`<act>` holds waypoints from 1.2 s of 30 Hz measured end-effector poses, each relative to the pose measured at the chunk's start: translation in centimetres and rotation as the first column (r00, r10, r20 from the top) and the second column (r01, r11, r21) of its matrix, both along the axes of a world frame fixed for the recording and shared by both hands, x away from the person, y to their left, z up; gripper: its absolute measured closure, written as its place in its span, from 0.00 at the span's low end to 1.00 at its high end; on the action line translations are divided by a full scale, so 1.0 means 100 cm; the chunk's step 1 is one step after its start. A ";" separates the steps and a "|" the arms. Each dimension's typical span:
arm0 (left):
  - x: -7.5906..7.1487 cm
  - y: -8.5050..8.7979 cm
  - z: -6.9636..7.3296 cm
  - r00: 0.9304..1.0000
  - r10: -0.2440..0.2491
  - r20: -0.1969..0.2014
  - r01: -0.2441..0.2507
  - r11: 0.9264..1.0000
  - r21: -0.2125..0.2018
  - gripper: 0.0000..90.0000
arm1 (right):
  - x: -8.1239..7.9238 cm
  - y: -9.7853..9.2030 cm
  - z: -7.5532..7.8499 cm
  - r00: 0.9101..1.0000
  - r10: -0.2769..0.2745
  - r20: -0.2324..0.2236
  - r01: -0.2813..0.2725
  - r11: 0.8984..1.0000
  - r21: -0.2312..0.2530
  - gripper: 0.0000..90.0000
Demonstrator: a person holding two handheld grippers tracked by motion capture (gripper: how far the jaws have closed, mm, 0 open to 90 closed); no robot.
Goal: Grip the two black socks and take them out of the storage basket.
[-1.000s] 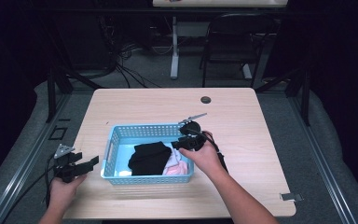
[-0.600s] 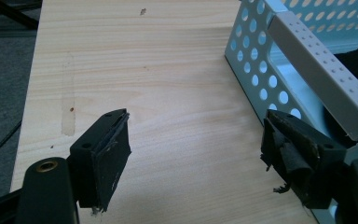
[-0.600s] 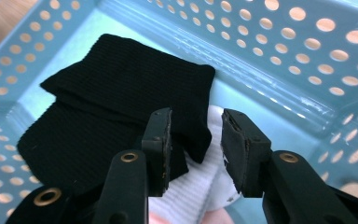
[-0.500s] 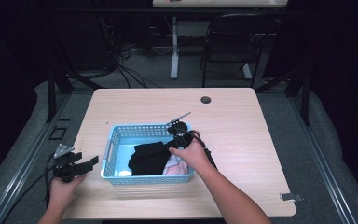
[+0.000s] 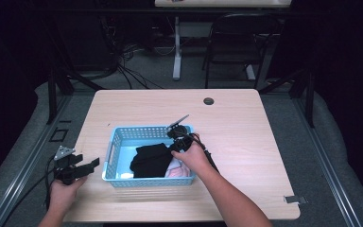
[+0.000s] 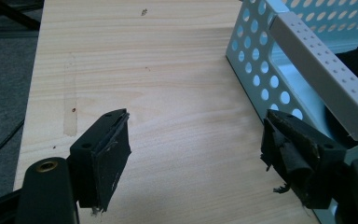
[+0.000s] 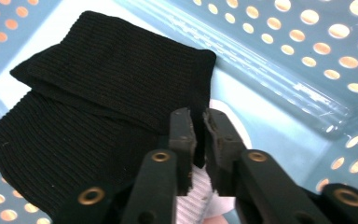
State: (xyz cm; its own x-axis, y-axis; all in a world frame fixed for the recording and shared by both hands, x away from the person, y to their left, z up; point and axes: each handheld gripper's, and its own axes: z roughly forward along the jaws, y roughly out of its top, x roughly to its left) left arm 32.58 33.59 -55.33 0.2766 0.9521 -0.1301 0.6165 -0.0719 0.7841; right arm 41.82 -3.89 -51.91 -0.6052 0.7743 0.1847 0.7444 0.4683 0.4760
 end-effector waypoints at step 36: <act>0.001 0.000 -0.001 1.000 0.001 -0.003 -0.001 1.000 0.000 0.26 | -0.020 -0.008 0.087 0.967 0.060 0.246 -0.102 0.982 0.161 0.99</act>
